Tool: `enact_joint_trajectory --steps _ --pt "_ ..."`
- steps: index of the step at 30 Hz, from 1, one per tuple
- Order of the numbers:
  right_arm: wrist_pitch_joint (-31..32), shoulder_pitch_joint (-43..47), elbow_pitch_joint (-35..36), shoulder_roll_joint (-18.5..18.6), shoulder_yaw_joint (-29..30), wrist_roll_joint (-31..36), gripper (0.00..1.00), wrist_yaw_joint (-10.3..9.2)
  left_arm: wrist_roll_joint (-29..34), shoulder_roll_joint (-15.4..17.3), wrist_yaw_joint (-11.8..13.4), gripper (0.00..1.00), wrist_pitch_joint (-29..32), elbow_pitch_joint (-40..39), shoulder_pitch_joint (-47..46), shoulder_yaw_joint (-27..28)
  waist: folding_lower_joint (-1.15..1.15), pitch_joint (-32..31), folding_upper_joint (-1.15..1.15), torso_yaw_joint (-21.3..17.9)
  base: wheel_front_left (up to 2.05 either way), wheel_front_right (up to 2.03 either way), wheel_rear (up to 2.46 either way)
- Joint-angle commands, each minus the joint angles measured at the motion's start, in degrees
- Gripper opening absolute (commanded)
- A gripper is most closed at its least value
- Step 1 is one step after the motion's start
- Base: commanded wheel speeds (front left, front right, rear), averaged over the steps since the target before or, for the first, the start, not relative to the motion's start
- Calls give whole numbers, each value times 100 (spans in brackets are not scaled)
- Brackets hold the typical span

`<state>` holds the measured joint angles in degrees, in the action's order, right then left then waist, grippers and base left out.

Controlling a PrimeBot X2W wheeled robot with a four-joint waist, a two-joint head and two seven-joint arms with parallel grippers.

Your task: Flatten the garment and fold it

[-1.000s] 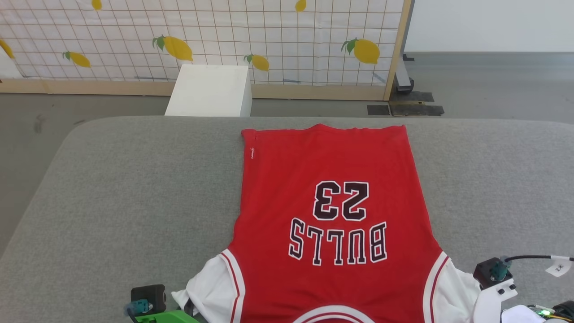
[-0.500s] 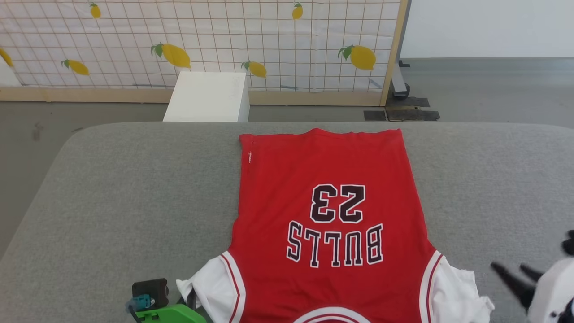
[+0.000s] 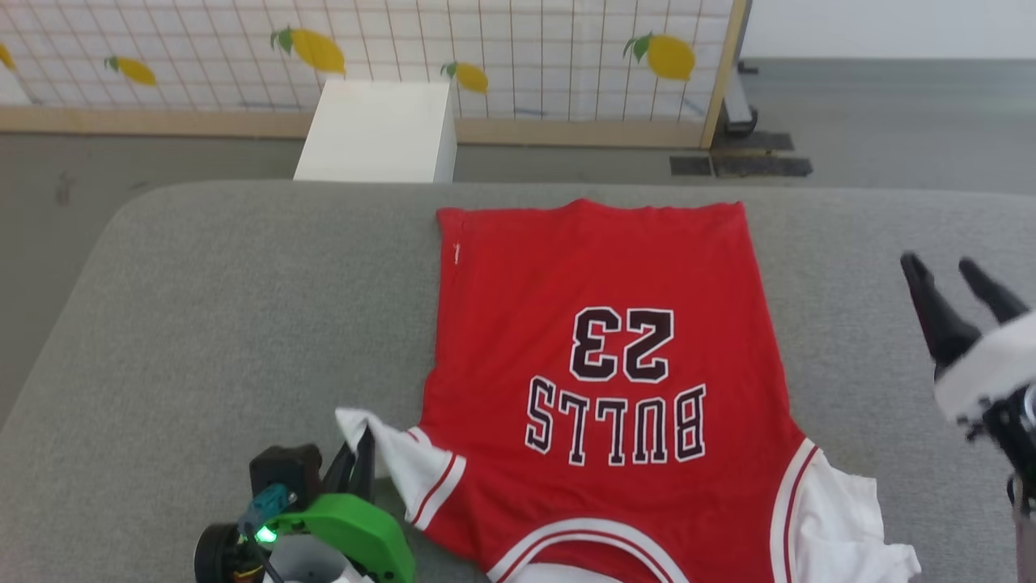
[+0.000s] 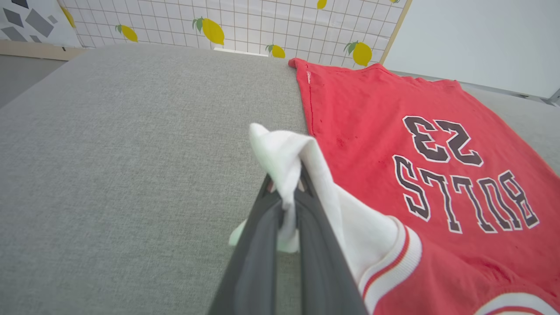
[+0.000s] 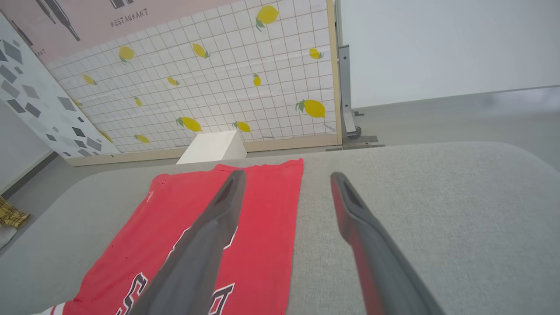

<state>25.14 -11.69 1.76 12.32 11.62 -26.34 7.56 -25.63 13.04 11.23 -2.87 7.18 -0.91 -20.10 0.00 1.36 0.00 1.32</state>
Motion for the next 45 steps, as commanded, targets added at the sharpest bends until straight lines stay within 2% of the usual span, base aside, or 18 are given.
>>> enact_joint_trajectory --steps 1,8,17,21,26,32,37,38,39,42,45 --pt "-91 -331 -168 28 -44 120 100 -8 122 -20 12 0 -103 -66 -157 -42 0 424 0 251 0 0 0" --pt "154 -2079 -1434 619 -440 601 100 -8 317 -237 -18 0 -362 -238 -535 -278 0 1438 0 719 0 0 0" --pt "1304 -3856 -2662 1502 -1043 1130 100 -8 529 -607 109 0 -717 -691 -751 -579 0 2632 0 1463 0 0 0" --pt "1871 -4217 -2955 1743 -1279 1318 100 -8 591 -696 151 0 -825 -870 -718 -722 0 2931 0 1731 0 0 0" --pt "2295 -4444 -3117 1948 -1475 1466 100 -8 608 -792 183 0 -922 -993 -749 -854 0 3204 0 1929 0 0 0" --pt "2677 -4452 -3195 2075 -1745 1528 100 -8 562 -862 207 0 -979 -950 -789 -957 0 3370 0 1969 0 0 0" --pt "3029 -4356 -3269 2068 -1836 1326 100 -8 562 -876 240 0 -1014 -890 -852 -956 0 3320 0 1885 0 0 0" --pt "3108 -4344 -3292 2050 -1815 1293 37 -8 564 -871 248 0 -1018 -885 -860 -947 0 3291 0 1863 0 0 0" --pt "3178 -4332 -3300 2034 -1804 1266 0 -8 563 -859 255 0 -1021 -876 -867 -933 0 3251 0 1833 0 0 0" --pt "3202 -4345 -3293 1959 -1671 1229 0 -8 563 -797 261 0 -1000 -841 -875 -904 0 3083 0 1715 0 0 0" --pt "2934 -4412 -3234 1834 -1505 1179 0 -8 544 -694 251 0 -933 -782 -873 -861 0 2776 0 1533 0 0 0"
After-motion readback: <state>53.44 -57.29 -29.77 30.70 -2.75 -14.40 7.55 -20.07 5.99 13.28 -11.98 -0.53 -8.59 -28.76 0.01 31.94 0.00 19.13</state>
